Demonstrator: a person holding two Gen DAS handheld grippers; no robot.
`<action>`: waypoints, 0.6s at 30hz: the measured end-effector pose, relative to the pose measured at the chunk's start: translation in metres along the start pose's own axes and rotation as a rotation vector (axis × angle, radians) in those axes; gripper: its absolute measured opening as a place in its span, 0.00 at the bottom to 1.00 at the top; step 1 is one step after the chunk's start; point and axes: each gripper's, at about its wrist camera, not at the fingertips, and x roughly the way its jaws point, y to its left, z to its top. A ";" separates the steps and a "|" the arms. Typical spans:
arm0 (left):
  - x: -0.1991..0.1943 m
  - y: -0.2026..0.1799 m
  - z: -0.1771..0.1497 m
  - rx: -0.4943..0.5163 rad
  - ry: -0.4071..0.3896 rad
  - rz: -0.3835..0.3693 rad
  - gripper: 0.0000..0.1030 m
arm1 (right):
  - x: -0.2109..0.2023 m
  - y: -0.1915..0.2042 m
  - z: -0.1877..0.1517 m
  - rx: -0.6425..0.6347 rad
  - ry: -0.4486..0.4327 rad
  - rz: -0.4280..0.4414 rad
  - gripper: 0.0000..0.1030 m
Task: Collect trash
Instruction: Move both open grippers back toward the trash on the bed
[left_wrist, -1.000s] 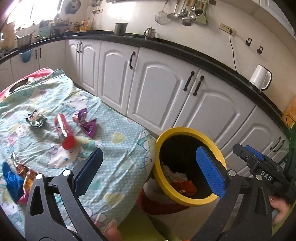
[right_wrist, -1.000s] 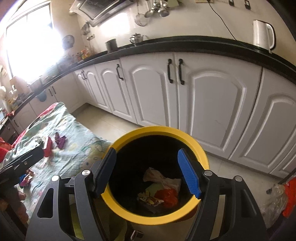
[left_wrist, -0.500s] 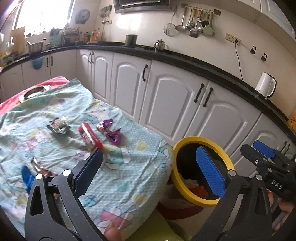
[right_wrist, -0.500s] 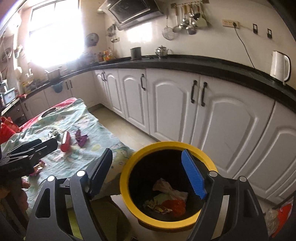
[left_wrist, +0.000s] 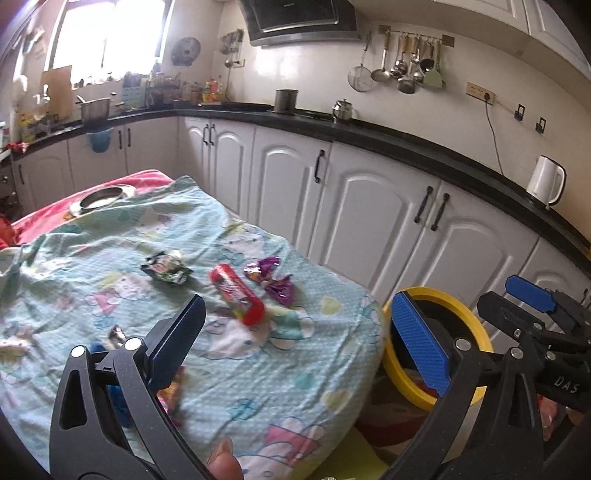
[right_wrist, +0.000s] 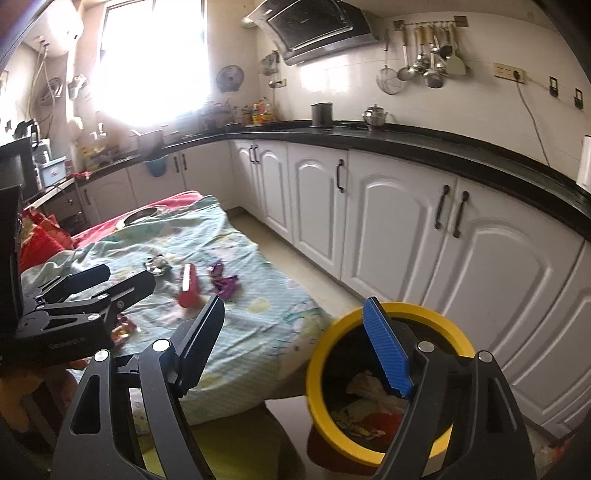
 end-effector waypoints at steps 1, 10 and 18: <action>-0.001 0.004 0.000 0.001 -0.004 0.012 0.90 | 0.001 0.004 0.001 -0.003 0.001 0.008 0.73; -0.007 0.049 -0.001 -0.073 -0.015 0.084 0.90 | 0.017 0.047 0.014 -0.044 0.000 0.073 0.73; -0.011 0.084 -0.005 -0.142 -0.016 0.125 0.90 | 0.034 0.081 0.023 -0.078 0.011 0.117 0.73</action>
